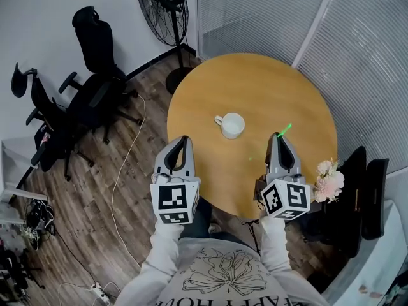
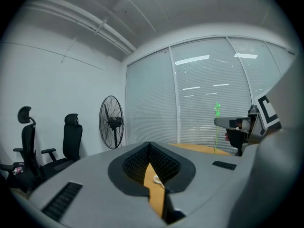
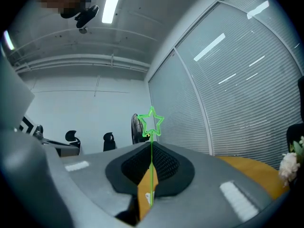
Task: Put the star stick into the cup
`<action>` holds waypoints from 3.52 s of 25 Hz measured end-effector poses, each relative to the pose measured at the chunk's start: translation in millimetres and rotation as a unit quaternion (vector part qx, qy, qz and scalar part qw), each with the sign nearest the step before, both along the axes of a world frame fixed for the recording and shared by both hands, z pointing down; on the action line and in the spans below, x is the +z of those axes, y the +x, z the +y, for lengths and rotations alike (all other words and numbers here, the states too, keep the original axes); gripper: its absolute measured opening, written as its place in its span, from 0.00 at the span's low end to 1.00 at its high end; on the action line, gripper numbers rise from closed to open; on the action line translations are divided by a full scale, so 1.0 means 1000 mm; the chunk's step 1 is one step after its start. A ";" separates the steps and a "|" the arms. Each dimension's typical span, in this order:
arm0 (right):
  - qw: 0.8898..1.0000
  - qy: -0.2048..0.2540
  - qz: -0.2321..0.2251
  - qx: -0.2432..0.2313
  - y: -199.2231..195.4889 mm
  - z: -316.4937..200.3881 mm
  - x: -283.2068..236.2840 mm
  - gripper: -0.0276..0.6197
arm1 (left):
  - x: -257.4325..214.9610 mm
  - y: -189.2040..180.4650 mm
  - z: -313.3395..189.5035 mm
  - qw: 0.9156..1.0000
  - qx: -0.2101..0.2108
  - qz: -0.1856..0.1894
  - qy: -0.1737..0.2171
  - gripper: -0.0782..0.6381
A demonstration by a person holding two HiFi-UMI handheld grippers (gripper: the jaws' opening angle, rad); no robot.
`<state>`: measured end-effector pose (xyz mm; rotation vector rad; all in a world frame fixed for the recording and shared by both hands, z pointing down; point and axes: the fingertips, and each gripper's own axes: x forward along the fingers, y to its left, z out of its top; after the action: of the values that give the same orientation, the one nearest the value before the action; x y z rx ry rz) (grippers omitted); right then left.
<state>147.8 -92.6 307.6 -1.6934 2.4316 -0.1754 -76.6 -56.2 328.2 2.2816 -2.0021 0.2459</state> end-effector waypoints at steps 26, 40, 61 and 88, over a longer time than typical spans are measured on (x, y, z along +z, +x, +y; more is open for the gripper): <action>0.996 -0.073 0.027 0.040 -0.054 -0.193 0.077 0.06 | 0.082 -0.013 -0.219 0.990 0.108 0.020 -0.089 0.12; 0.990 -0.135 0.025 0.044 -0.051 -0.237 0.154 0.06 | 0.152 0.016 -0.261 0.977 0.156 0.019 -0.146 0.12; 0.975 -0.210 0.064 -0.030 -0.076 -0.260 0.235 0.06 | 0.212 0.019 -0.274 0.971 0.133 0.022 -0.199 0.12; 0.971 -0.219 0.079 -0.046 -0.102 -0.290 0.262 0.07 | 0.230 0.010 -0.280 0.969 0.110 0.032 -0.218 0.12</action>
<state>46.1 -382.6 569.4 -1.8163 2.7447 -0.6584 -67.0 -335.9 558.4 2.1820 -1.4779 0.5607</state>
